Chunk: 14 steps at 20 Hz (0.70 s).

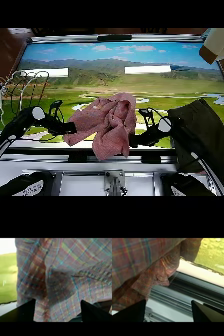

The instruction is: Fold the shirts.

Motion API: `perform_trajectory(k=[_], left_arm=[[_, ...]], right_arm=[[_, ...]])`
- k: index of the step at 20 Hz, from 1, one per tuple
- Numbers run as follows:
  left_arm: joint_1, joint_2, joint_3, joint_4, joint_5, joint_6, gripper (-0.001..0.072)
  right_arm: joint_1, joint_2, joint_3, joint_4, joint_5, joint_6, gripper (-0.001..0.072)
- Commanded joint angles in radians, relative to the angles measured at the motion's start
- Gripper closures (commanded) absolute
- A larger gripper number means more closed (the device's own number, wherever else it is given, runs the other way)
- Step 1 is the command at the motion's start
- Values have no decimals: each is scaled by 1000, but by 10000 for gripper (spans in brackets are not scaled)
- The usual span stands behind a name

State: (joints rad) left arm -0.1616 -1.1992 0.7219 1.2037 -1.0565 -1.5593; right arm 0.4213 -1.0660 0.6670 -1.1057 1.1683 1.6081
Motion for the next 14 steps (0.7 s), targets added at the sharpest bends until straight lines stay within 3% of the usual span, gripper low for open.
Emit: perform_trajectory(k=[1, 3, 5, 7, 11, 14], left_arm=[[-7, -45, -24, -61, 97, 3, 230], [-7, -50, -23, -60, 100, 3, 402], [-7, -50, -19, -60, 100, 3, 572], [-7, -48, -19, -60, 93, 4, 679], [-7, -47, -19, -60, 77, 4, 677], [-7, -47, -19, -60, 78, 4, 678]], right_arm=[[0, -116, -13, 157, -66, -135, 18], [0, -131, -12, 240, -71, -227, 19], [0, -112, 1, 234, -40, -255, 26], [0, -56, 28, 212, -19, -258, 26], [0, 97, 44, 41, 6, -256, 26], [1, 90, 32, 108, -29, -259, 26]])
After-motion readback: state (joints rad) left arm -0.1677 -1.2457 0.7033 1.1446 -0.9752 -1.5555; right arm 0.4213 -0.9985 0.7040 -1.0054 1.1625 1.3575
